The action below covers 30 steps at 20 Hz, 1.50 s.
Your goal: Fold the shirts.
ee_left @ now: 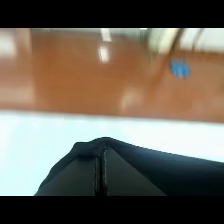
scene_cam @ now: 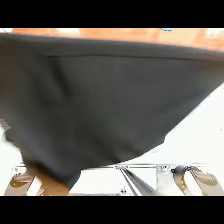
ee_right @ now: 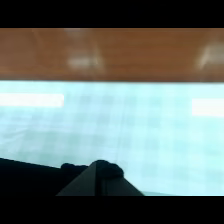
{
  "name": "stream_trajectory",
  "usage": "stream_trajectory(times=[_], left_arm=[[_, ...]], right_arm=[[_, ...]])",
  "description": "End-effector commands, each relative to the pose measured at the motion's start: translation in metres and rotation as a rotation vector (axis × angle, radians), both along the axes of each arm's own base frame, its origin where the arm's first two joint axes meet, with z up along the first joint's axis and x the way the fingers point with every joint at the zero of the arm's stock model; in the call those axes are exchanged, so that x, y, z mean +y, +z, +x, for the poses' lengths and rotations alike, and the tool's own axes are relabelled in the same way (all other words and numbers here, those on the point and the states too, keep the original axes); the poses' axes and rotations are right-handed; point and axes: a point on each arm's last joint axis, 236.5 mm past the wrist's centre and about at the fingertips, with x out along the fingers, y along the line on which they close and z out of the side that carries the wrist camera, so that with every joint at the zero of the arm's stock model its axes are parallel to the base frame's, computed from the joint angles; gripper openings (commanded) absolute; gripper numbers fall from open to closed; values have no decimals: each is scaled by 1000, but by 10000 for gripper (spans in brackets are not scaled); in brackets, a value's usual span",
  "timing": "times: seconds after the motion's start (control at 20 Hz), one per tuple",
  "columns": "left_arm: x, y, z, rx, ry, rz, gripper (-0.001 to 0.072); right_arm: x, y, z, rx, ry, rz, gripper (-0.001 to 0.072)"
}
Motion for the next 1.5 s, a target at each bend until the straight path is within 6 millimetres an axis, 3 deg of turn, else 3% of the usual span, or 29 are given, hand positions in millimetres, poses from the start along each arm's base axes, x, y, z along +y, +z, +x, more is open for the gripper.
stream_trajectory(times=[0.0,0.15,0.25,0.4,0.55,0.6,0.65,0.7,0.8,0.9,1.0,1.05,1.15,1.25,1.35,1.45], left_arm=[[13,-92,83,153,22,-93,19],[30,-141,158,206,64,-150,19],[32,-176,194,257,72,-212,19],[24,-243,221,402,66,-307,19],[11,-291,228,524,51,-402,41],[10,-302,225,557,41,-386,226],[19,-313,217,608,27,-304,498],[37,-314,206,660,37,-226,510],[84,-305,181,755,104,-131,510],[128,-300,149,849,212,-168,509],[150,-313,110,949,265,-230,508],[154,-325,89,1000,279,-256,508],[146,-357,49,1081,282,-330,508],[103,-390,19,1118,148,-503,507],[66,-414,4,1101,84,-723,508],[53,-434,-13,1112,82,-804,507]], right_arm=[[-7,-85,87,101,8,102,25],[0,-157,163,212,33,125,25],[15,-206,205,293,62,129,25],[35,-271,256,393,85,143,25],[51,-305,283,473,62,276,26],[48,-310,288,493,22,327,59],[35,-308,292,498,-24,346,326],[21,-300,292,503,-46,354,419],[-16,-279,279,545,-48,360,419],[-59,-270,245,630,-72,354,416],[-99,-276,201,732,-124,289,415],[-107,-278,182,751,-128,271,415],[-111,-289,149,751,-153,276,415],[-104,-312,118,727,-216,322,415],[-85,-342,81,739,-255,379,415],[-70,-364,46,763,-261,381,414]])
